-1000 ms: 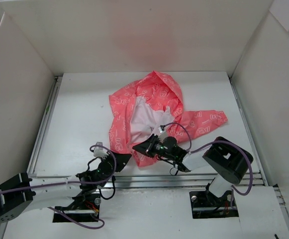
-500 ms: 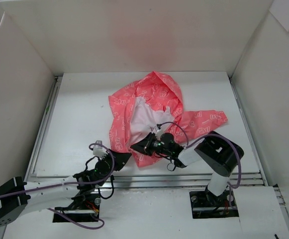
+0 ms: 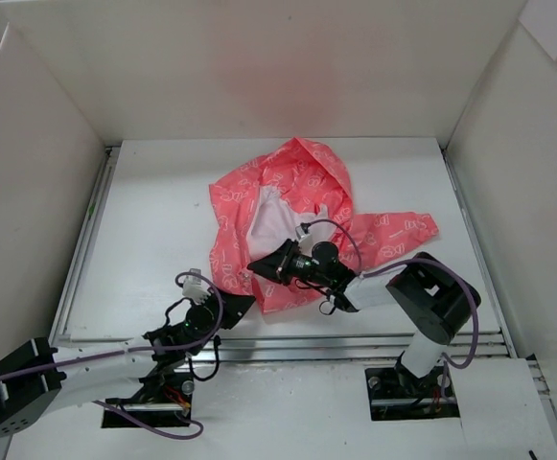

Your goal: Zip up the jacket

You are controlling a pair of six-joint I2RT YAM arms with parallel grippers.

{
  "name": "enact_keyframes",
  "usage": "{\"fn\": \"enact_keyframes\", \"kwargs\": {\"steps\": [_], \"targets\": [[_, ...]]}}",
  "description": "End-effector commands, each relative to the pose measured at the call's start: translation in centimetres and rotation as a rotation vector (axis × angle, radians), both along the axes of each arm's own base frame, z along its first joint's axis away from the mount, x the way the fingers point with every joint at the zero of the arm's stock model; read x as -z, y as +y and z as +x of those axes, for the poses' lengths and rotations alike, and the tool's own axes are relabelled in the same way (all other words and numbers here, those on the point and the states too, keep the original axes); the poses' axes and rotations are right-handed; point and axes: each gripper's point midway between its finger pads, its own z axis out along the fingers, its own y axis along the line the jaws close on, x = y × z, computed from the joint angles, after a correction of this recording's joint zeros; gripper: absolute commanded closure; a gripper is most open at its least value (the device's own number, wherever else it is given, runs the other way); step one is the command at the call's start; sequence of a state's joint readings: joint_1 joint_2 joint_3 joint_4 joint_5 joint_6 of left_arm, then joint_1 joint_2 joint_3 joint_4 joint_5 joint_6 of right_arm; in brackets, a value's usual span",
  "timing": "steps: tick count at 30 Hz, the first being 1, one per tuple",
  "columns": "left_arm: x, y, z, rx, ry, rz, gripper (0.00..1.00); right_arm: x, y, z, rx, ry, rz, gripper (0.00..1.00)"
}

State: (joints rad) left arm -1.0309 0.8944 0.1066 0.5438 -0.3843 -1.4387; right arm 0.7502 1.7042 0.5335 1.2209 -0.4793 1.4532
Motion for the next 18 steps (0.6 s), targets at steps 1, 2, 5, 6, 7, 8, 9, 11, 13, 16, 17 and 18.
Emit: {"fn": "enact_keyframes", "kwargs": {"steps": [1,2,5,6,7,8,9,11,13,16,17,18], "targets": [[-2.6,-2.8,-0.4,0.115,-0.027,-0.067,1.0,-12.7,-0.9,1.6,0.087,-0.358,0.339,1.0],[-2.8,-3.2,-0.5,0.14,-0.039,-0.058,1.0,-12.4,-1.1,2.0,0.114,-0.345,0.34,1.0],[-3.3,-4.1,-0.5,0.169,-0.058,-0.049,1.0,-10.5,-0.9,3.3,0.143,-0.29,0.284,1.0],[-3.4,-4.2,-0.5,0.172,-0.059,-0.051,1.0,-10.3,-0.8,3.4,0.145,-0.285,0.281,1.0],[-3.1,-4.0,-0.6,0.173,-0.056,-0.045,1.0,-10.3,-0.8,3.2,0.142,-0.289,0.294,1.0],[-3.0,-3.8,-0.6,0.167,-0.056,-0.045,1.0,-10.2,-1.0,3.0,0.149,-0.288,0.3,1.0],[-3.5,-3.5,-0.7,0.164,-0.069,-0.058,1.0,-9.2,-1.5,2.7,0.157,-0.272,0.287,1.0],[-2.6,-2.5,-0.7,0.138,-0.052,-0.023,1.0,-9.0,-2.4,2.4,0.185,-0.273,0.287,1.0],[-2.6,-1.6,-0.8,0.121,-0.051,-0.002,1.0,-8.0,-3.0,1.6,0.185,-0.262,0.262,1.0],[-2.5,0.0,-0.8,0.062,-0.048,0.026,1.0,-6.7,-3.6,0.3,0.186,-0.249,0.233,1.0],[-2.3,0.3,-1.0,0.058,-0.04,0.033,0.9,-6.1,-3.7,0.0,0.187,-0.241,0.217,1.0],[-2.7,0.4,-1.2,0.056,-0.042,0.022,0.82,-5.1,-4.1,-0.3,0.191,-0.225,0.194,1.0]]}}
